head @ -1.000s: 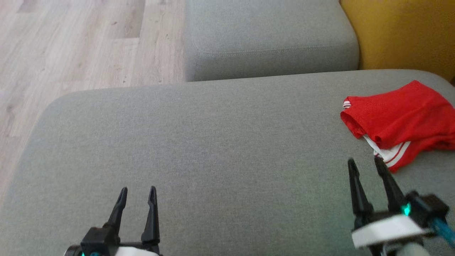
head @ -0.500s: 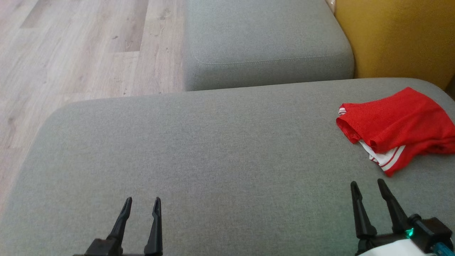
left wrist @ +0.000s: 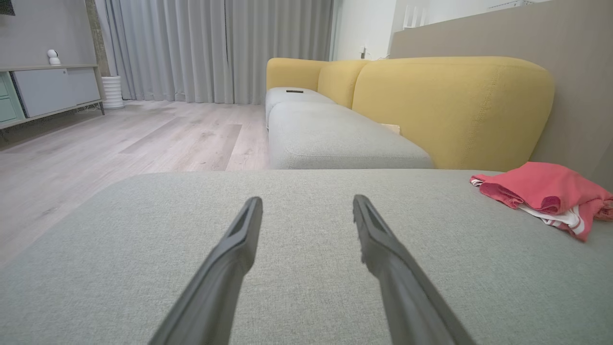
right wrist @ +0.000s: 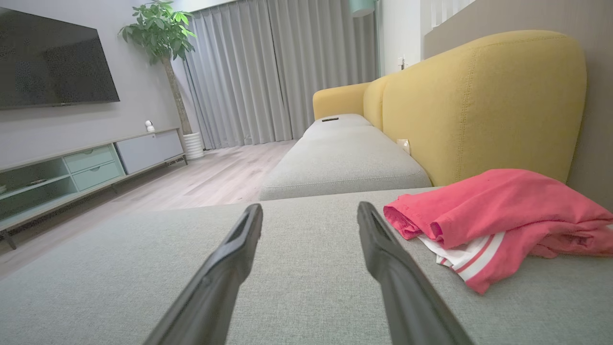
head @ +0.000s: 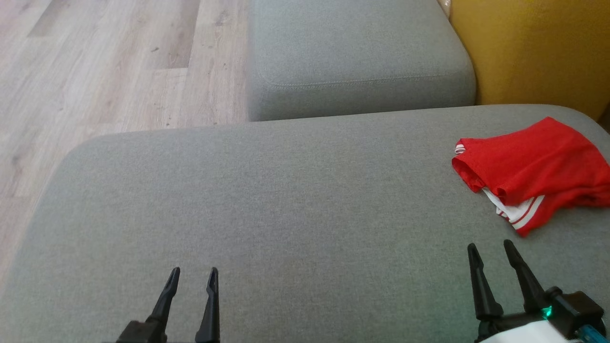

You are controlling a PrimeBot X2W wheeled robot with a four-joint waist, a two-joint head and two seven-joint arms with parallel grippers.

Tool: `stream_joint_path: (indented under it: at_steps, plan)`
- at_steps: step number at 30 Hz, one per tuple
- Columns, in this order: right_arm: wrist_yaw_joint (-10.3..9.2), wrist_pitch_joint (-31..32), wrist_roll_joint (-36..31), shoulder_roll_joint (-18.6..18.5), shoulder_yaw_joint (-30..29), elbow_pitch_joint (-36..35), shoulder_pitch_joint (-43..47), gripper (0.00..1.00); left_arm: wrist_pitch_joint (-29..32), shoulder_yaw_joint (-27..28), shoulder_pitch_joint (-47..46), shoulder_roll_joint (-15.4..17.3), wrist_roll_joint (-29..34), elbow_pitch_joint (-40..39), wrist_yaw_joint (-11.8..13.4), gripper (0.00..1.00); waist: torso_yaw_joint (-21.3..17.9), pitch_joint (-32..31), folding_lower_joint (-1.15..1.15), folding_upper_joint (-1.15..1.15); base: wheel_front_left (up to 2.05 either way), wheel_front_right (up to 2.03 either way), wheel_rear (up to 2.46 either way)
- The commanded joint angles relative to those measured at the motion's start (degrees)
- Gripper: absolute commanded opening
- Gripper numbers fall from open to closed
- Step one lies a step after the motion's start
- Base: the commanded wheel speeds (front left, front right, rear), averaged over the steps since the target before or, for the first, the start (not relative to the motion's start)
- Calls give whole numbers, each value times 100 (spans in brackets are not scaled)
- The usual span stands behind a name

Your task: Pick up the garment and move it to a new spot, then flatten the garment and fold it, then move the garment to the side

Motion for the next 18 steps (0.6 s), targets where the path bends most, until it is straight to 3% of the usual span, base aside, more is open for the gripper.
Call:
stream_joint_path:
  at_steps: [1, 3, 4, 8, 18]
  plan:
    - [37, -62, -36, -53, 120, -190, -256, 100, -46, 147, -263, -42, -20, -163, -1, 100, 12, 12, 0, 0, 0, 0, 0]
    - [37, -62, -37, -51, 115, -195, -259, 100, -46, 147, -270, -42, -7, -160, 10, 100, 16, 19, 0, 0, 0, 0, 0]
    - [0, 0, 1, 1, 0, -1, 0, 0, 0, -1, -1, 0, 0, 13, 2, 0, 17, 19, 0, 0, 0, 0, 0]
    - [-1, 17, 9, 12, 47, 370, 98, 0, 34, -4, 116, -2, -10, 382, 2, 0, 18, 22, 0, 0, 0, 0, 0]
    - [2, 140, 595, 25, -15, 389, -28, 0, 135, 80, -32, 36, -669, 417, -59, 0, 14, 83, 0, 0, 0, 0, 0]
